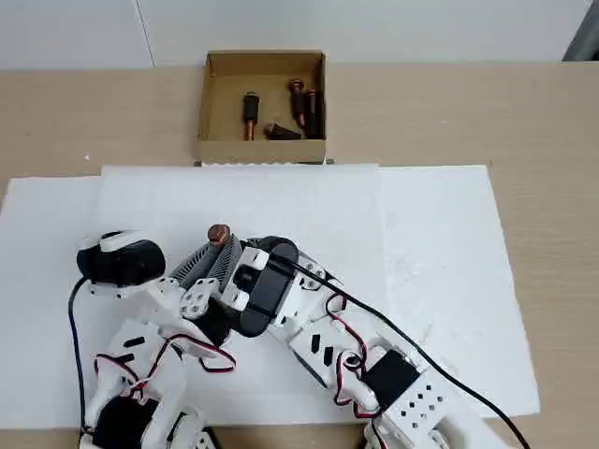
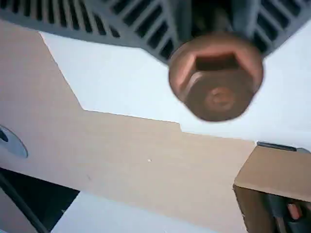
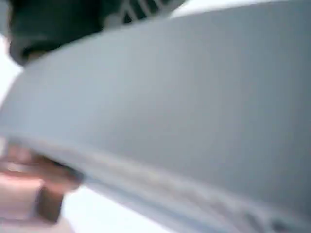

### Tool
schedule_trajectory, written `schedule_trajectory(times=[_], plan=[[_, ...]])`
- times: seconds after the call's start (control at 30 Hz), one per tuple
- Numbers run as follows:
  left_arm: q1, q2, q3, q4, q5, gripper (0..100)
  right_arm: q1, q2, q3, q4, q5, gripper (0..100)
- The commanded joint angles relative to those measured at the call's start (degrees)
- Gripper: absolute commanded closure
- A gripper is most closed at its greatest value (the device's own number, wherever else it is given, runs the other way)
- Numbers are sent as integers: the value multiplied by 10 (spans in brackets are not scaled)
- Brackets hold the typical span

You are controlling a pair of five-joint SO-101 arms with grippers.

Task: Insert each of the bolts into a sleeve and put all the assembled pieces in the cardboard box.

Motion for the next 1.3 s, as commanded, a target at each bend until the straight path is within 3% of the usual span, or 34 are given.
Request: schedule_trajectory(times=[0.0,0.13,0.57,0.7,0.83,1.03,1.27], plan=[[-2,0,4,16,2,897,1,-10,-20,-25,7,995],[-3,1,4,18,2,753,1,-10,-18,-24,7,995],[-6,2,-58,18,-1,751,11,-8,-12,-24,4,995],[-16,0,-63,17,-3,842,36,-9,-10,-23,2,995],[-76,0,-59,-4,-40,994,72,-9,-10,-23,-11,995],[-177,-1,-7,-30,-105,995,138,-6,-10,-22,-83,995],[-191,-1,82,-26,-220,995,216,-4,-48,96,-210,996]])
